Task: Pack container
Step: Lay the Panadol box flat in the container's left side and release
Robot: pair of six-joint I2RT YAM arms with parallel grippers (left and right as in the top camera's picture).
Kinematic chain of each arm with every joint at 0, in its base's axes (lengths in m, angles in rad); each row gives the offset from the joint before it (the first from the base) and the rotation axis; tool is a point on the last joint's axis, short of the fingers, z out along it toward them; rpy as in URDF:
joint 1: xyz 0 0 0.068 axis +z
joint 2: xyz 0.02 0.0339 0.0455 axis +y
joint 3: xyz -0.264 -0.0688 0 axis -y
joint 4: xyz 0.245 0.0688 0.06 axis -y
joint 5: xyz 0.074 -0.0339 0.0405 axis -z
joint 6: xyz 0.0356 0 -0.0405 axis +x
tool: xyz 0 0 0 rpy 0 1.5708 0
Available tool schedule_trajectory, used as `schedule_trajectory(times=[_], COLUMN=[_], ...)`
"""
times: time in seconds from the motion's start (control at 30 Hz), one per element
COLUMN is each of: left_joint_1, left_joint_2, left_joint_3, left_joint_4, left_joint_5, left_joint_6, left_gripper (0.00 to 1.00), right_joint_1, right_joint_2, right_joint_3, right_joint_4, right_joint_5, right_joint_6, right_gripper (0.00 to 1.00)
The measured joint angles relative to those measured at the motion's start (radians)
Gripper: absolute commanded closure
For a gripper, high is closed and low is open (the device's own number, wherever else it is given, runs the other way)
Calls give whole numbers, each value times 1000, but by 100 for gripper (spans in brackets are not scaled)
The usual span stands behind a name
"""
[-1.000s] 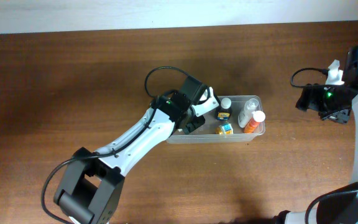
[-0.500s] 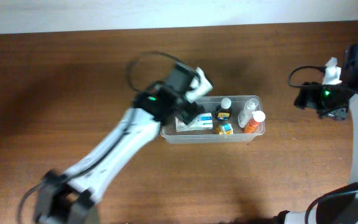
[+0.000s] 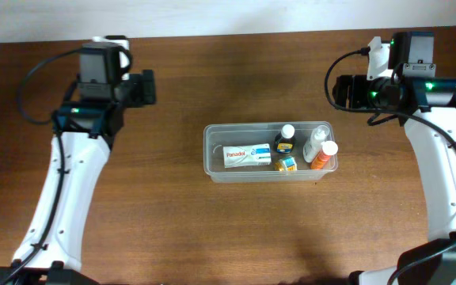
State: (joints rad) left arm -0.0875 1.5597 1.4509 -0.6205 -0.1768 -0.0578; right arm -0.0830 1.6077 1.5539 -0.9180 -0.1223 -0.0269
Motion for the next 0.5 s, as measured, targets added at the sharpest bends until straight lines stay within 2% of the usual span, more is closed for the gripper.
schedule_trajectory(times=[0.3, 0.5], left_joint_1=[37, 34], left_joint_2=[-31, -212], left_joint_3=[-2, -66], left_joint_4=[-127, -131], left_joint_5=[35, 43], left_joint_6=[-49, -60], left_gripper=[1, 1], right_joint_1=[0, 0], right_joint_2=[-21, -231], right_joint_3=[-2, -96], right_joint_4=[-60, -22], right_joint_5=[0, 6], right_joint_6=[1, 0], right_gripper=[2, 2])
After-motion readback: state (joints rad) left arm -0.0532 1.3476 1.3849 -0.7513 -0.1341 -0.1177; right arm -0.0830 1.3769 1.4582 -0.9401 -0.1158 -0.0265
